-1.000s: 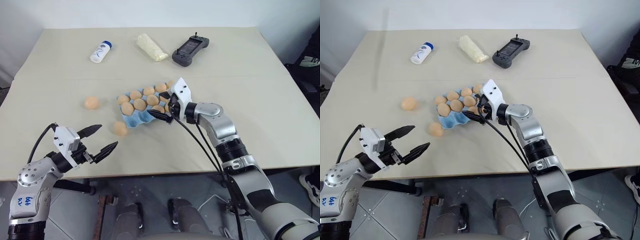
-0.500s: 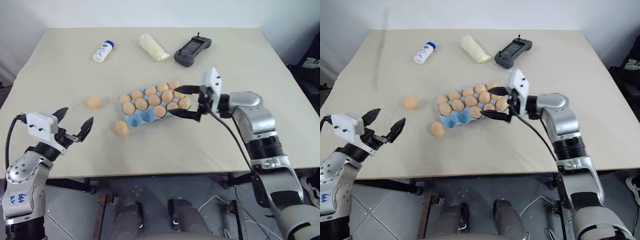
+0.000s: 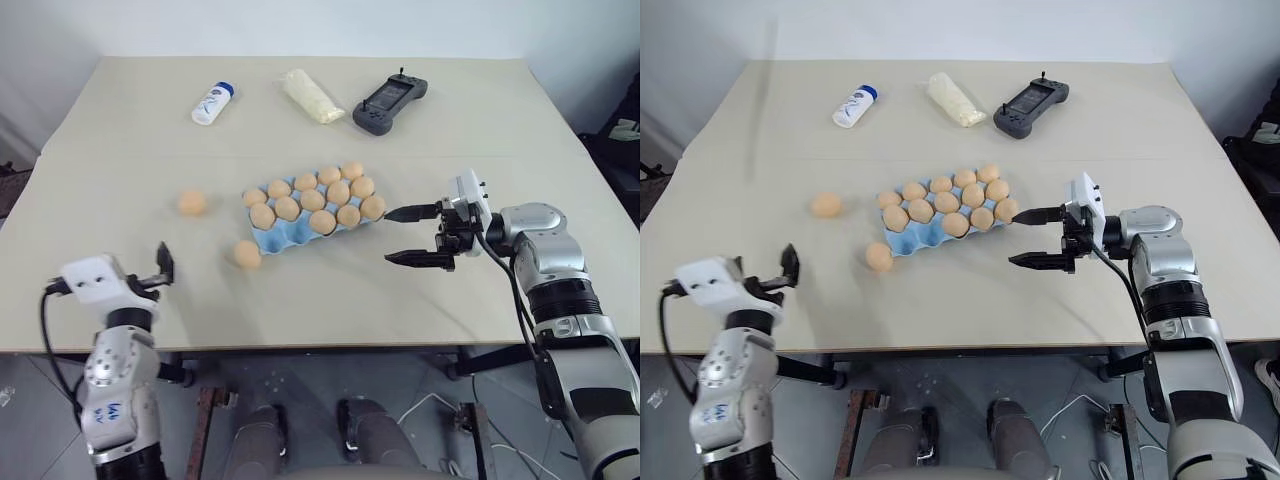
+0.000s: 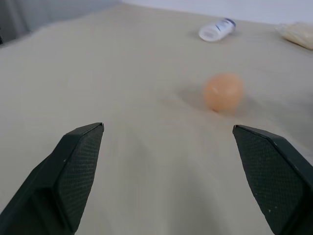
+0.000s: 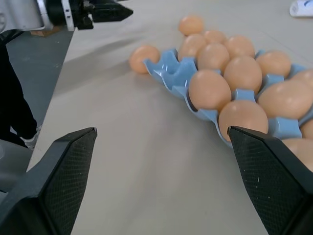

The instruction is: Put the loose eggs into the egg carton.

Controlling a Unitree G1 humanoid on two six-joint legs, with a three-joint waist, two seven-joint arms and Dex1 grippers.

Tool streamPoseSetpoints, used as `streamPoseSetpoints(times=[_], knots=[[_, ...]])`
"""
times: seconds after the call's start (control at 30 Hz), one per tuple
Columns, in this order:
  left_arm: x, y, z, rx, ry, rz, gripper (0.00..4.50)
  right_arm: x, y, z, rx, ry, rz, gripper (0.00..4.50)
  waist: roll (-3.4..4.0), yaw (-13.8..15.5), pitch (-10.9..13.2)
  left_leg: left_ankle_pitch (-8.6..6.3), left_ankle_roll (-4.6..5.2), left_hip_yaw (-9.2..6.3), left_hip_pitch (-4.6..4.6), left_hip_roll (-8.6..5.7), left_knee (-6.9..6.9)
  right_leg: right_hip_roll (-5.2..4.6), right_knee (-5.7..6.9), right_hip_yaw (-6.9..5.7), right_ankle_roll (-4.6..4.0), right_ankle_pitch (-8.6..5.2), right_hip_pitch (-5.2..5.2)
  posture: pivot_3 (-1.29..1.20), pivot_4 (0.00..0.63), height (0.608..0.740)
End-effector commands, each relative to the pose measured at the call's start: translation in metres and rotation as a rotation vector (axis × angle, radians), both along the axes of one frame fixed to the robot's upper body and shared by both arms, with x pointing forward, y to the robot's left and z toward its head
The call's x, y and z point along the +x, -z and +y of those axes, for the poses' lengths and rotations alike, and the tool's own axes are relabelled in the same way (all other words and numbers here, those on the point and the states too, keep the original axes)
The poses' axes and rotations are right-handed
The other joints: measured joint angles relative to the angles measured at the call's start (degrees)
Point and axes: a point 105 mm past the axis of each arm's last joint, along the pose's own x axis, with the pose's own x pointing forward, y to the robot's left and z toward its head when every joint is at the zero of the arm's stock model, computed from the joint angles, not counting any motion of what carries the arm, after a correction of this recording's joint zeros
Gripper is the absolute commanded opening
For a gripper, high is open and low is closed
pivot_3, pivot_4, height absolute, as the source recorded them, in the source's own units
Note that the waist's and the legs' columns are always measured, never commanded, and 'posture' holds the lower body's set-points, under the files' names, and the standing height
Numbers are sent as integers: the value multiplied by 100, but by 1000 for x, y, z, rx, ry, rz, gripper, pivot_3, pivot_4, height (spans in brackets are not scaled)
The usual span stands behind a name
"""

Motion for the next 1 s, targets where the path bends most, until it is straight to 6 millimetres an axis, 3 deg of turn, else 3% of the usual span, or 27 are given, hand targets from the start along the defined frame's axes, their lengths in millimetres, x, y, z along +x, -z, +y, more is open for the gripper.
streamPoseSetpoints(times=[0.03, 0.3, 0.43, 0.7, 0.87, 1.0], knots=[[1, -19, -22, 50, 58, -72, 4500, -2, -17, 0, 12, -50, -54, 4473, 0, 18, 0, 0, 0, 0, 0, 0, 0, 0, 0, 0, 0, 0, 0, 0, 150, 740], [9, -41, -83, 124, 292, -171, 4500, -9, -19, -3, 35, -89, -47, 4473, 0, 45, 0, 0, -1, 0, -2, -1, -2, -2, -6, 0, 0, 0, 2, 0, 150, 740], [7, -42, -90, 140, 314, -177, 4500, -8, -19, -5, 26, -74, -45, 4473, 0, 33, 0, -1, -2, 0, -2, 1, -5, 1, -7, 0, 0, 0, 1, 0, 150, 740], [25, -12, -108, 141, 424, -45, 4500, -7, -20, 0, 38, -66, -43, 4473, 0, 49, 0, 1, 1, -1, -1, 0, 9, 0, 3, 0, 0, 0, 4, 0, 150, 740], [22, -14, -109, 150, 428, -57, 4500, -9, -22, -2, 47, -56, -48, 4473, 0, 50, 0, 0, 0, -2, -2, 2, 3, 1, 0, -1, 0, 0, 2, 0, 150, 740], [24, -4, -107, 151, 440, -18, 4500, -9, -19, -3, 43, -43, -40, 4473, 0, 56, 0, 0, 0, -2, -1, 1, 4, -1, 0, 0, 0, 0, 3, 0, 150, 740]])
